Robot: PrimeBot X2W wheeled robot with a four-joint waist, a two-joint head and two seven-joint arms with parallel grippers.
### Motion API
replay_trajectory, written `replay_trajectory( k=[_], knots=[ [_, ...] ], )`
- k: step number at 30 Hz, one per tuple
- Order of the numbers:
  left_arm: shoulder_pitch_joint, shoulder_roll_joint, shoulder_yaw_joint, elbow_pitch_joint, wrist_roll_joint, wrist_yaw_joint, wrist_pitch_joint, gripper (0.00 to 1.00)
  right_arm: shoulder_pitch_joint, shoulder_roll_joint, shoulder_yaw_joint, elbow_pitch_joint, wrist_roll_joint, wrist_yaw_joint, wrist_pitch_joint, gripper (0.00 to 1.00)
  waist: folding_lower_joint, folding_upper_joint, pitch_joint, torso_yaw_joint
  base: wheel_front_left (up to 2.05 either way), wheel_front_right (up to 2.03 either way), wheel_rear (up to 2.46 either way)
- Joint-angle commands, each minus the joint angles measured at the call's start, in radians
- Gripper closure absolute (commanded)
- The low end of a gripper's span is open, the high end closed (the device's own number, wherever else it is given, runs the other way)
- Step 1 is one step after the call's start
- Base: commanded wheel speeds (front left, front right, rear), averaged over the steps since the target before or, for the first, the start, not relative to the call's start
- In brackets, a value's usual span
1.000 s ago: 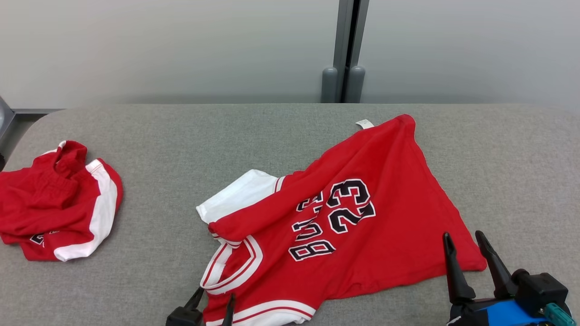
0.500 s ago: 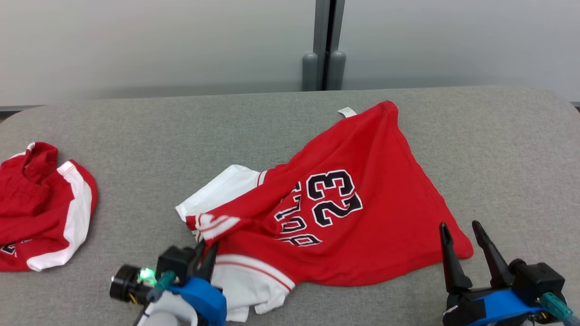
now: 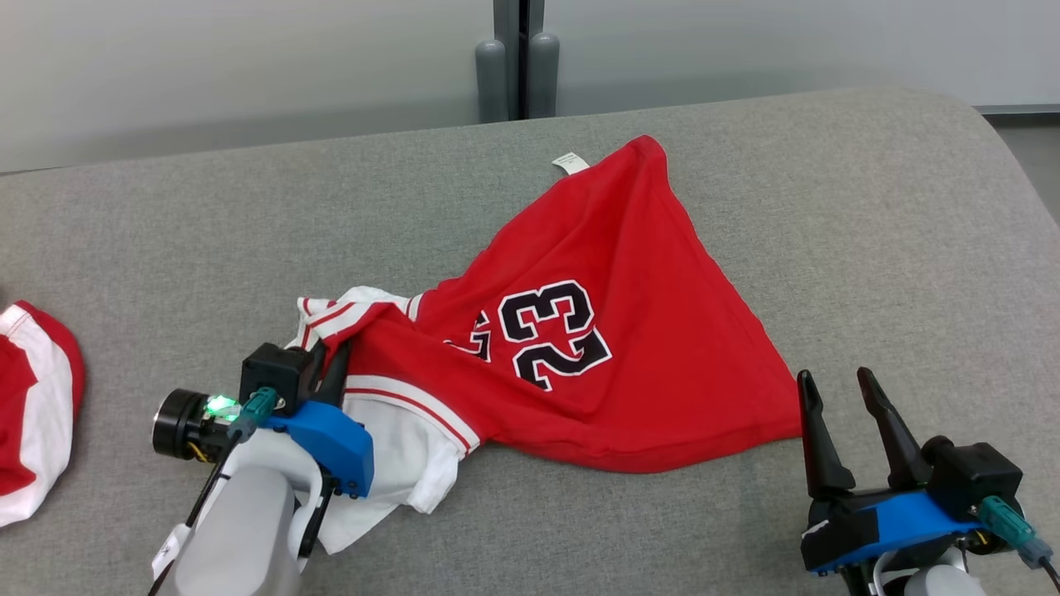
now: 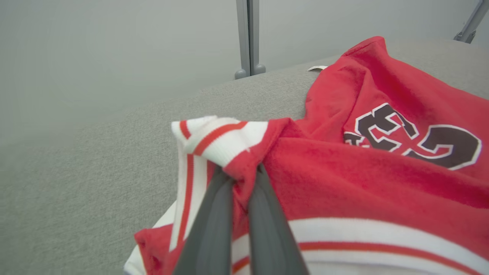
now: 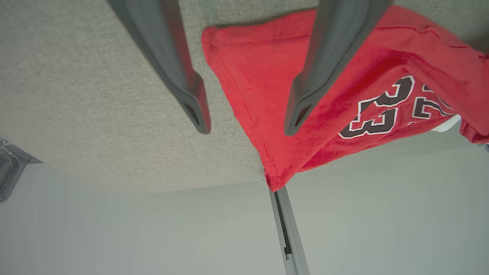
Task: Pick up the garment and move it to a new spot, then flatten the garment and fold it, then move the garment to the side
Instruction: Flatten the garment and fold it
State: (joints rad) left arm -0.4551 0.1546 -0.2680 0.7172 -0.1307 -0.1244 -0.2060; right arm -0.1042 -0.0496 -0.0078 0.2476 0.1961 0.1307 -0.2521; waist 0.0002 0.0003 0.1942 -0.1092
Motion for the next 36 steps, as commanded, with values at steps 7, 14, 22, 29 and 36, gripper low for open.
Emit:
replay_trajectory(
  k=[7, 14, 22, 29, 36],
  knots=[
    [0.015, -0.022, 0.001, 0.062, -0.007, 0.022, -0.055, 0.0, 0.006, -0.002, -0.006, 0.033, 0.011, 0.0, -0.012, 0.0, -0.0002, -0.0003, -0.025, 0.03, 0.0, 0.0, 0.0],
    [0.163, -0.032, 0.032, -0.121, -0.013, 0.062, -0.06, 0.0, 0.033, -0.002, -0.018, 0.034, 0.011, 0.0, -0.014, 0.0, -0.0002, -0.0003, -0.071, 0.089, 0.0, 0.0, 0.0],
    [0.365, -0.014, 0.127, -0.394, -0.006, 0.117, -0.06, 0.0, 0.071, -0.002, -0.036, 0.009, 0.01, 0.0, -0.014, 0.0, -0.0002, -0.0003, -0.117, 0.144, 0.0, 0.0, 0.0],
    [0.504, -0.027, 0.208, -0.556, 0.021, 0.141, -0.059, 0.0, 0.111, -0.002, -0.046, 0.009, 0.017, 0.0, -0.014, 0.0, -0.0002, -0.0003, -0.16, 0.171, 0.0, 0.0, 0.0],
    [0.593, -0.055, 0.255, -0.607, 0.037, 0.141, -0.059, 0.0, 0.162, -0.002, -0.041, 0.008, 0.023, 0.0, -0.014, 0.0, -0.0002, -0.0003, -0.19, 0.172, 0.0, 0.0, 0.0]
  ],
)
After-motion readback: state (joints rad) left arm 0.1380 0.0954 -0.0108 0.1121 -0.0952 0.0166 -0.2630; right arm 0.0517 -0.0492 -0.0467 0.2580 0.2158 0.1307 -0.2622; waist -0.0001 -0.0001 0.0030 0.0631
